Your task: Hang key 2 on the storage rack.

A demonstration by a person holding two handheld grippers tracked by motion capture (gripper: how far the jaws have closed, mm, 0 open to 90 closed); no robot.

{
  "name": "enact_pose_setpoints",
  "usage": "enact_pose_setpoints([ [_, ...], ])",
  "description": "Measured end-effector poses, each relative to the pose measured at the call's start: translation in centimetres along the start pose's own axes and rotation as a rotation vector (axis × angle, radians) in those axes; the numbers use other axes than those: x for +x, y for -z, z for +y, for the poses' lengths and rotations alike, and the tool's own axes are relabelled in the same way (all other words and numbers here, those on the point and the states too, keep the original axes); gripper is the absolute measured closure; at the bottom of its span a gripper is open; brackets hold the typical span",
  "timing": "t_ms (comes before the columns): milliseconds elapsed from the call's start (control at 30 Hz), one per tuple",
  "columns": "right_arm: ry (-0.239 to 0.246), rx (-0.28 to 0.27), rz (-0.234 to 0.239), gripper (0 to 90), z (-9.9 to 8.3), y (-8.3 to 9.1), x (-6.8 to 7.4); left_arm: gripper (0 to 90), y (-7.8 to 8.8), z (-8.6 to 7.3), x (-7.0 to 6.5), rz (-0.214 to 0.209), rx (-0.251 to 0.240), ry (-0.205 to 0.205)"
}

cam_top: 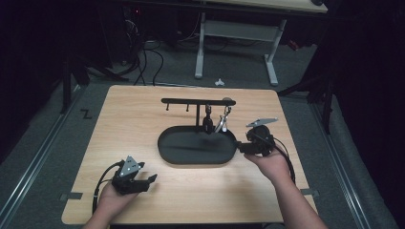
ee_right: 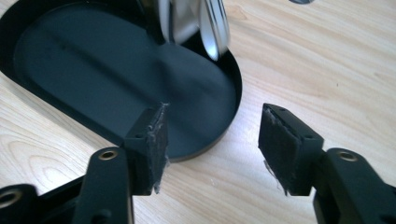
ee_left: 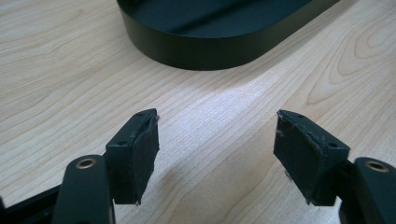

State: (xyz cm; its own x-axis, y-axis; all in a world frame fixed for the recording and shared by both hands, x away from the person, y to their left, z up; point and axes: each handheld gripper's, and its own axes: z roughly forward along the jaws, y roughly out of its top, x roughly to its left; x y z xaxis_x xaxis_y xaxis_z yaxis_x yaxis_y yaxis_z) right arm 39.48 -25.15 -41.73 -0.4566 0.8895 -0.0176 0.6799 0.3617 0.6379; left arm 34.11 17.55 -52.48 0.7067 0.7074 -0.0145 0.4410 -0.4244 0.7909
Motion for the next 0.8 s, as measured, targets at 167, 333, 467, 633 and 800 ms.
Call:
enact_pose_setpoints([
  [167, -0.014, -0.031, -0.021, 37.6, -3.2, -0.7, 0.0, 31.3, 0.4, -0.1, 0.1, 0.020, -0.014, 0.014],
  [333, -0.036, -0.102, -0.034, 31.7, -6.6, -1.4, 0.0, 31.2, 0.6, 0.0, 0.0, 0.052, -0.021, 0.009],
  [467, -0.037, -0.162, -0.054, 25.9, -9.2, -1.7, 0.2, 30.3, 0.7, 0.2, 0.0, 0.079, -0.037, 0.018],
  [633, -0.039, -0.194, -0.088, 14.5, -12.1, -2.3, 1.2, 29.1, 0.9, 0.6, -0.3, 0.120, -0.041, 0.036],
  [800, -0.059, -0.218, -0.082, 13.7, -13.2, -2.1, 0.8, 27.0, 0.6, 1.0, -0.6, 0.137, -0.049, 0.032],
])
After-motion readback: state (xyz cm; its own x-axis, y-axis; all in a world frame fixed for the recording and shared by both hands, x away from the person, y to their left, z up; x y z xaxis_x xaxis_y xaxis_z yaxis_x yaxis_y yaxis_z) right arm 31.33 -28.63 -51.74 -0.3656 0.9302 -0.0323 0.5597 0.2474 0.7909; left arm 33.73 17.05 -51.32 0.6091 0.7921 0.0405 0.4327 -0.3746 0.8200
